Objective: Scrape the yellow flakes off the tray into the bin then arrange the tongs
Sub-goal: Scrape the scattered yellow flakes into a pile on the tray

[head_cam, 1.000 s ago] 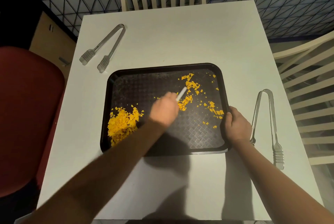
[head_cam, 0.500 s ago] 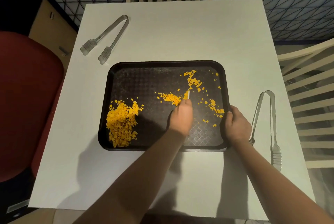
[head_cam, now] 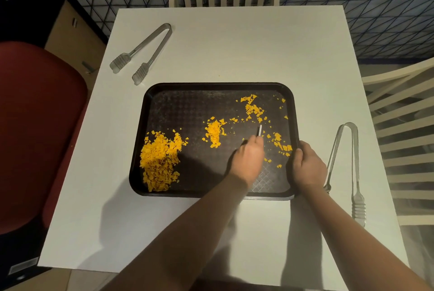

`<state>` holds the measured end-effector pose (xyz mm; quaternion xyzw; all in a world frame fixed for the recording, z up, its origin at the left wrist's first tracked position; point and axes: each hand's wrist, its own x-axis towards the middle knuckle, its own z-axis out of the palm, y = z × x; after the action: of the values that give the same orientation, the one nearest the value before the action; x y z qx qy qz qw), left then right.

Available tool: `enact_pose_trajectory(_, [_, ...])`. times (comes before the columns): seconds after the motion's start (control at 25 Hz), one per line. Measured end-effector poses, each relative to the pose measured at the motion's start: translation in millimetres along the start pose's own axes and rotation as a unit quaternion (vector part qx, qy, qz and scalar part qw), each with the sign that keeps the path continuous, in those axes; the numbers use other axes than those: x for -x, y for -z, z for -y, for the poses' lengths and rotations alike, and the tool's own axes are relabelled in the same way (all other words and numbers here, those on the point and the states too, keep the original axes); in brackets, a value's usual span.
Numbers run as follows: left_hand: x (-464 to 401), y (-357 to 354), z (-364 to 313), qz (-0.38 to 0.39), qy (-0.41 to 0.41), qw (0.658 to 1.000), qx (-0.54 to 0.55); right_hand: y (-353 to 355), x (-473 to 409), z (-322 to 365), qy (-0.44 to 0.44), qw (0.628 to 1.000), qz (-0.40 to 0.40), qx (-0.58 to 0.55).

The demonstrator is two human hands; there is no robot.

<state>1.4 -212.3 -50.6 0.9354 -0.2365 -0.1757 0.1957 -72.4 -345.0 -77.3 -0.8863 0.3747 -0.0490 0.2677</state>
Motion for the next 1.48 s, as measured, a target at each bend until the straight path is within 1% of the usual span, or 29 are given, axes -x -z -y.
enact_pose_trajectory(0.08, [1, -5, 4, 0.012, 0.026, 1.0, 0.003, 0, 0, 0, 0.005, 1.0, 0.0, 0.001])
enact_pose_trajectory(0.2, [7, 1, 28, 0.016, 0.102, 0.995, 0.005, 0, 0, 0, 0.005, 1.0, -0.003, 0.0])
enact_pose_trajectory(0.28, [12, 11, 48, 0.001, 0.148, 0.989, 0.022, 0, 1, 0, 0.002, 1.0, -0.001, -0.002])
enact_pose_trajectory(0.4, [17, 21, 68, -0.046, 0.183, 0.981, 0.041, 1, 0, 0, 0.0, 1.0, 0.001, -0.005])
enact_pose_trajectory(0.48, [14, 23, 60, -0.059, 0.168, 0.982, 0.06, 1, 0, 0, 0.004, 1.0, 0.001, -0.008])
enact_pose_trajectory(0.6, [-5, 14, 25, -0.044, 0.082, 0.994, 0.051, 0, 1, -1, 0.004, 1.0, -0.001, -0.006])
enact_pose_trajectory(0.68, [-24, 10, 8, -0.039, 0.076, 0.995, 0.041, 0, 0, -1, 0.004, 1.0, -0.002, -0.003])
enact_pose_trajectory(0.76, [-37, 11, 7, -0.039, 0.117, 0.992, 0.038, 0, 0, -1, 0.005, 1.0, -0.003, -0.001])
enact_pose_trajectory(0.84, [-38, 15, 19, -0.063, 0.162, 0.984, 0.047, 0, 0, -1, 0.008, 1.0, -0.003, 0.002])
enact_pose_trajectory(1.04, [-5, 30, 64, -0.111, 0.256, 0.958, 0.071, 0, 0, -1, 0.006, 1.0, -0.001, -0.003])
enact_pose_trajectory(1.12, [5, 35, 78, -0.125, 0.277, 0.95, 0.071, 0, 1, 0, 0.008, 1.0, -0.001, -0.003])
enact_pose_trajectory(1.2, [9, 35, 74, -0.14, 0.261, 0.952, 0.078, 1, 1, 0, 0.009, 1.0, -0.005, -0.001])
enact_pose_trajectory(1.28, [5, 29, 54, -0.131, 0.193, 0.969, 0.08, 1, 1, 0, 0.009, 1.0, -0.007, -0.001])
enact_pose_trajectory(1.36, [-7, 20, 33, -0.101, 0.134, 0.984, 0.068, 1, 1, -1, 0.008, 1.0, -0.006, 0.001])
enact_pose_trajectory(1.4, [-16, 18, 26, -0.084, 0.124, 0.987, 0.061, 0, 0, -1, 0.008, 1.0, -0.006, 0.003])
enact_pose_trajectory(1.48, [-31, 20, 23, -0.067, 0.141, 0.986, 0.057, -1, -1, -2, 0.011, 1.0, -0.007, 0.008])
